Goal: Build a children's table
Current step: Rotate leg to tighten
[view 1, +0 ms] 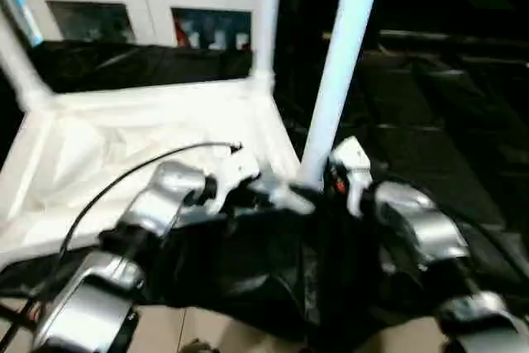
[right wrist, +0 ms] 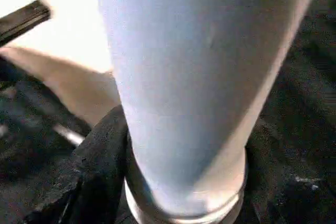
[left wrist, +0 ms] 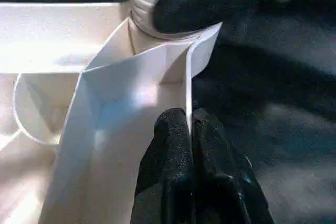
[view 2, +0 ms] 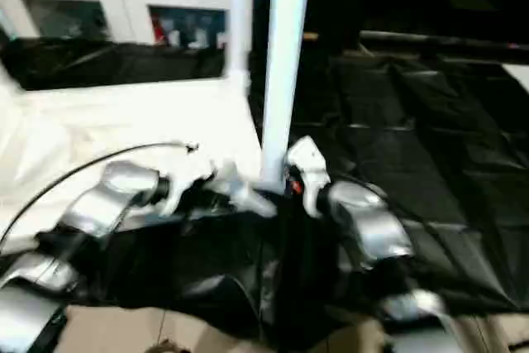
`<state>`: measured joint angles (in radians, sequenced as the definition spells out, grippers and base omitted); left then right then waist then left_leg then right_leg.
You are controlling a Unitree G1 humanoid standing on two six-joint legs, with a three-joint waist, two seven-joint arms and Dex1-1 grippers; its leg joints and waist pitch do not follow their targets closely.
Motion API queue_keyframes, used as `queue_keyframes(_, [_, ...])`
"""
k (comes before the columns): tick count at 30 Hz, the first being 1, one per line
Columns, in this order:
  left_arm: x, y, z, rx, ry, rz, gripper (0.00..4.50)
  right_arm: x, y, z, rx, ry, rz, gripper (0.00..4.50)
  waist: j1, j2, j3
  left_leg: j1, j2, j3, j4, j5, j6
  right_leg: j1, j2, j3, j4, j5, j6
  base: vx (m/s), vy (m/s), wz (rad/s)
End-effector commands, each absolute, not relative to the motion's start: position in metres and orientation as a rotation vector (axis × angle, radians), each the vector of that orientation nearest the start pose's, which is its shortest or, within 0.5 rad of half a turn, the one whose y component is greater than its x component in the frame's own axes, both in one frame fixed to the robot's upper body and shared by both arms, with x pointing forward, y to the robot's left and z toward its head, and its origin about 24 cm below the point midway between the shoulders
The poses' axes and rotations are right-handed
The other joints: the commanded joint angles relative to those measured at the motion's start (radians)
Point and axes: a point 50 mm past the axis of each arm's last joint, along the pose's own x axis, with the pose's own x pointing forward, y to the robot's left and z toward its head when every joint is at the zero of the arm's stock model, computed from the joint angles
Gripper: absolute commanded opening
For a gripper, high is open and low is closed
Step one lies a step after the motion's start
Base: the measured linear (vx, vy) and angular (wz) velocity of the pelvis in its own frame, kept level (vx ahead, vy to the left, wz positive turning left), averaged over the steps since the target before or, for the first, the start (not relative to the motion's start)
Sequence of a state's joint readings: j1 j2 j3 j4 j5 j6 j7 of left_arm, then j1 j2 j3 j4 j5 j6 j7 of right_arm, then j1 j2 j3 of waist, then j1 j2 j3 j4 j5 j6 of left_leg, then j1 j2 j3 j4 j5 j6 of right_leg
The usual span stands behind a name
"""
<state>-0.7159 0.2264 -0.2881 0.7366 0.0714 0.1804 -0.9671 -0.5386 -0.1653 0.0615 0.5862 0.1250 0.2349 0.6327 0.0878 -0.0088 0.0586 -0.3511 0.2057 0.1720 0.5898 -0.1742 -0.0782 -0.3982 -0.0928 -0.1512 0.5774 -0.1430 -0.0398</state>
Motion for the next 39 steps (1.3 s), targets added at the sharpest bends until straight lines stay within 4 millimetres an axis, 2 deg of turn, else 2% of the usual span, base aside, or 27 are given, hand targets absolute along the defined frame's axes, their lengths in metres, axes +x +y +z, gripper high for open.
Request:
queue_keyframes(1, [0.354, 0.081, 0.074, 0.343, 0.343, -1.063, 0.00, 0.334, -0.110, 0.027, 0.031, 0.391, 0.649, 2.71, -0.002, -0.005, -0.072, 0.009, 0.022, -0.010, -0.064, -0.264, 0.019, 0.047, -0.073, 0.053, -0.100, -0.511, -0.050, 0.000, 0.000, 0.00])
queue_keyframes(2, [0.359, 0.074, 0.076, 0.335, 0.339, -1.001, 0.00, 0.337, -0.102, 0.025, 0.030, 0.399, 0.576, 2.71, -0.003, -0.003, -0.074, 0.006, 0.022, -0.010, -0.065, -0.248, 0.018, 0.049, -0.072, 0.055, -0.096, -0.488, -0.055, 0.000, 0.000, 0.00])
queue_keyframes(3, [0.359, 0.074, 0.076, 0.335, 0.339, -1.001, 0.00, 0.337, -0.102, 0.025, 0.030, 0.399, 0.576, 2.71, -0.003, -0.003, -0.075, 0.007, 0.022, -0.009, -0.065, -0.243, 0.017, 0.047, -0.072, 0.056, -0.095, -0.478, -0.060, 0.000, 0.000, 0.00])
queue_keyframes(4, [0.361, 0.070, 0.077, 0.328, 0.336, -0.979, 0.00, 0.338, -0.097, 0.024, 0.021, 0.397, 0.553, 2.71, 0.000, -0.003, -0.077, 0.004, 0.022, -0.009, -0.065, -0.221, 0.022, 0.051, -0.072, 0.058, -0.089, -0.436, -0.073, 0.000, 0.000, 0.00])
queue_keyframes(5, [0.363, 0.064, 0.077, 0.325, 0.329, -0.957, 0.00, 0.339, -0.086, 0.024, 0.011, 0.387, 0.545, 2.71, 0.001, -0.004, -0.078, 0.003, 0.023, -0.007, -0.065, -0.214, 0.028, 0.052, -0.073, 0.060, -0.086, -0.415, -0.079, 0.000, 0.000, 0.00])
queue_keyframes(8, [0.363, 0.060, 0.078, 0.325, 0.321, -0.957, 0.00, 0.339, -0.073, 0.027, -0.021, 0.353, 0.572, 2.71, 0.004, -0.004, -0.079, 0.000, 0.024, -0.007, -0.066, -0.192, 0.038, 0.055, -0.073, 0.062, -0.078, -0.370, -0.096, 0.000, 0.000, 0.00])
queue_keyframes(10, [0.363, 0.060, 0.077, 0.326, 0.319, -0.962, 0.00, 0.338, -0.069, 0.029, -0.007, 0.335, 0.605, 2.71, 0.004, -0.003, -0.077, 0.001, 0.024, -0.006, -0.067, -0.201, 0.041, 0.055, -0.073, 0.062, -0.080, -0.374, -0.098, 0.000, 0.000, 0.00])
queue_keyframes(11, [0.361, 0.060, 0.077, 0.328, 0.315, -0.985, 0.00, 0.339, -0.069, 0.031, 0.014, 0.321, 0.619, 3.26, 0.003, -0.005, -0.076, 0.001, 0.024, -0.006, -0.068, -0.209, 0.043, 0.055, -0.073, 0.061, -0.081, -0.385, -0.096, 0.000, 0.000, 0.00])
queue_keyframes(12, [0.361, 0.061, 0.077, 0.329, 0.313, -0.992, 0.00, 0.339, -0.069, 0.032, 0.022, 0.318, 0.621, 3.26, 0.003, -0.003, -0.076, 0.003, 0.025, -0.006, -0.068, -0.214, 0.044, 0.054, -0.072, 0.062, -0.081, -0.390, -0.096, 0.000, 0.000, 0.00])
queue_keyframes(15, [0.355, 0.064, 0.075, 0.336, 0.303, -1.062, 0.00, 0.339, -0.074, 0.036, 0.000, 0.300, 0.678, 3.49, 0.003, -0.002, -0.076, 0.001, 0.025, -0.007, -0.068, -0.217, 0.047, 0.056, -0.073, 0.063, -0.081, -0.387, -0.097, 0.000, 0.000, 0.00])
queue_keyframes(16, [0.353, 0.066, 0.074, 0.340, 0.300, -1.087, 0.00, 0.338, -0.076, 0.038, -0.012, 0.293, 0.708, 3.76, 0.003, -0.004, -0.077, -0.001, 0.026, -0.007, -0.068, -0.211, 0.050, 0.059, -0.073, 0.063, -0.079, -0.375, -0.099, 0.000, 0.000, 0.00])
queue_keyframes(19, [0.350, 0.067, 0.073, 0.342, 0.298, -1.122, 0.00, 0.337, -0.078, 0.040, -0.032, 0.280, 0.757, 3.76, 0.004, -0.003, -0.078, -0.002, 0.028, -0.007, -0.068, -0.201, 0.056, 0.059, -0.074, 0.065, -0.073, -0.342, -0.111, 0.000, 0.000, 0.00])
queue_keyframes(20, [0.344, 0.072, 0.070, 0.350, 0.299, -1.179, 0.00, 0.332, -0.086, 0.043, -0.066, 0.261, 0.865, 3.76, 0.003, -0.003, -0.076, -0.002, 0.027, -0.006, -0.068, -0.206, 0.058, 0.060, -0.073, 0.065, -0.075, -0.351, -0.113, 0.000, 0.000, 0.00])
queue_keyframes(21, [0.342, 0.074, 0.069, 0.351, 0.299, -1.199, 0.00, 0.330, -0.089, 0.044, -0.077, 0.256, 0.901, 3.76, 0.005, -0.005, -0.076, -0.001, 0.028, -0.005, -0.068, -0.212, 0.064, 0.061, -0.073, 0.064, -0.077, -0.359, -0.109, 0.000, 0.000, 0.00])
queue_keyframes(24, [0.334, 0.083, 0.066, 0.392, 0.303, -1.279, 0.00, 0.322, -0.104, 0.049, -0.092, 0.257, 1.042, 3.76, 0.006, -0.003, -0.072, 0.002, 0.029, -0.004, -0.068, -0.233, 0.068, 0.057, -0.072, 0.064, -0.082, -0.397, -0.101, 0.000, 0.000, 0.00])
queue_keyframes(30, [0.322, 0.099, 0.064, 0.407, 0.332, -1.376, 0.00, 0.309, -0.123, 0.052, -0.135, 0.291, 1.222, 3.76, 0.012, -0.003, -0.073, 0.003, 0.034, -0.007, -0.069, -0.248, 0.062, 0.056, -0.073, 0.063, -0.082, -0.425, -0.099, 0.000, 0.000, 0.00])
queue_keyframes(37, [0.314, 0.111, 0.062, 0.419, 0.362, -1.432, 0.00, 0.304, -0.130, 0.053, -0.156, 0.306, 1.286, 3.76, 0.018, -0.002, -0.072, 0.003, 0.033, -0.006, -0.070, -0.242, 0.057, 0.053, -0.071, 0.063, -0.081, -0.426, -0.099, 0.000, 0.000, 0.00])
queue_keyframes(39, [0.312, 0.114, 0.062, 0.419, 0.366, -1.437, 0.00, 0.302, -0.129, 0.053, -0.148, 0.319, 1.300, 3.43, 0.019, -0.002, -0.072, 0.004, 0.033, -0.007, -0.070, -0.240, 0.054, 0.053, -0.071, 0.064, -0.081, -0.426, -0.098, 0.000, 0.000, 0.00])
